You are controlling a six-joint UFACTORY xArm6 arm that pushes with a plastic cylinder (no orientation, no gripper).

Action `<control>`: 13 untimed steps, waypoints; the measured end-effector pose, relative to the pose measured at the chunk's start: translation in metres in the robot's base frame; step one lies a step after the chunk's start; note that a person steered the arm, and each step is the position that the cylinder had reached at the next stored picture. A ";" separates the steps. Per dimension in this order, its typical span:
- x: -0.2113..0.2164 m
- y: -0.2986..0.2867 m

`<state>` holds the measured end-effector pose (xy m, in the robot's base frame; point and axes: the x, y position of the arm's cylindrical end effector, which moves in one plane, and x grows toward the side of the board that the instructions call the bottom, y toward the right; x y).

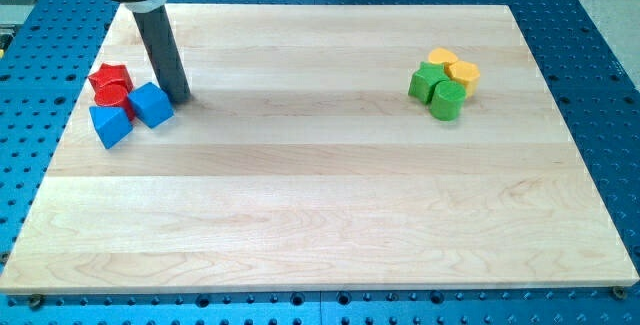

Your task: Move the yellow heart top left to the green star

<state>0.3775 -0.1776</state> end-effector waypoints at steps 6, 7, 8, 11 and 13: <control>-0.094 0.364; -0.082 0.434; -0.067 0.426; -0.012 0.292; 0.016 0.294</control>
<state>0.3937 0.1169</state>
